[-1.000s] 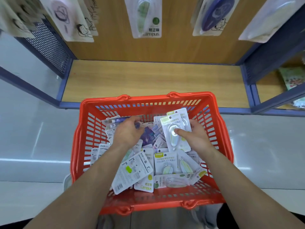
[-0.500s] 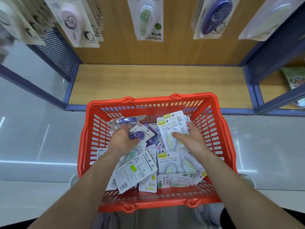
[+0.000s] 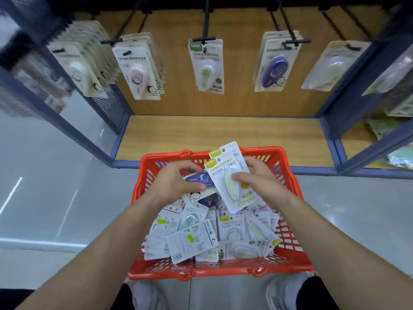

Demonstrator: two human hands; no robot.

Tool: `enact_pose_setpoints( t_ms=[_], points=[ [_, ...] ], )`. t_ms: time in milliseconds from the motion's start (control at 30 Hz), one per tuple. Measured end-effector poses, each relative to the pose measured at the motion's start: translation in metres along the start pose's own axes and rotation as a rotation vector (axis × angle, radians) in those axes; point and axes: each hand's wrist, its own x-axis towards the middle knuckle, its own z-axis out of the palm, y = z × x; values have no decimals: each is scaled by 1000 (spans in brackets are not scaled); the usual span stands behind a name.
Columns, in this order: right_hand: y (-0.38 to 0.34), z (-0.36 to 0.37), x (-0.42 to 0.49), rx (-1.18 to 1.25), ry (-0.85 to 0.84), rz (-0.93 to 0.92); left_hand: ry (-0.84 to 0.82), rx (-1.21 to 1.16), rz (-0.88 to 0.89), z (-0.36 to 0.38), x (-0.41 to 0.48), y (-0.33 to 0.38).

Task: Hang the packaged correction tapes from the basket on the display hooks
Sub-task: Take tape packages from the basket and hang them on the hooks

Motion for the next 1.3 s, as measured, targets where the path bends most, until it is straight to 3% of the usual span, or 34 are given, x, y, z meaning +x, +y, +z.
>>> enact_pose_setpoints(
  t_ms=[233,333,533,633,967,1300],
  points=[
    [-90,7,-52,53,-234,-32,14,-98,118,-61,-78,90],
    [-119,13,-82,55,-242,-58,63,-151,169,-75,-109,111],
    [-132,20,-126,139,-159,-140,204,-766,108,-61,-129,117],
    [-126,27,-138,215,-135,-151,194,-922,116,-47,-131,124],
    [-131,38,-118,257,38,-187,462,-704,87,-41,-111,128],
    [-134,15,-96,263,98,-212,519,-637,77,-47,-79,140]
  ],
)
